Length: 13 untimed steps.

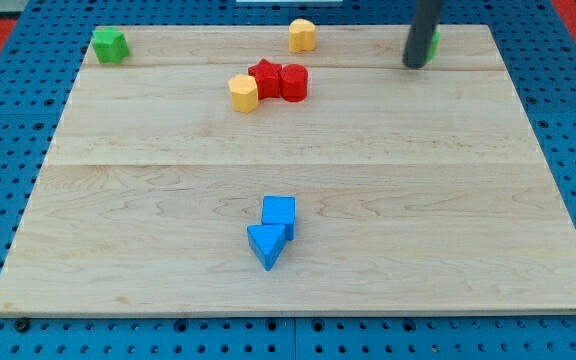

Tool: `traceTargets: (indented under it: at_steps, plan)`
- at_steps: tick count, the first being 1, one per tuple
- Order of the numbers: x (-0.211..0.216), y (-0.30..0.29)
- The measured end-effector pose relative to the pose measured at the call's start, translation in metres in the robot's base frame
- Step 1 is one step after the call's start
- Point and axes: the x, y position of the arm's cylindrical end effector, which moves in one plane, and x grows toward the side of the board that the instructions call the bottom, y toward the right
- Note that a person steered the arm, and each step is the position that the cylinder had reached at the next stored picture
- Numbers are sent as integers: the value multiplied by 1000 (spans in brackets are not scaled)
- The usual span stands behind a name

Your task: Slightly move the yellow hexagon to the bottom left of the red star

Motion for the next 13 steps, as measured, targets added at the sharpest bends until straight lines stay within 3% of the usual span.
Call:
traceTargets:
  at_steps: [2,5,8,10,13]
  plan:
    - [-40,50]
    - [15,-20]
    - [8,-41]
    - [8,-146]
    - [8,-146]
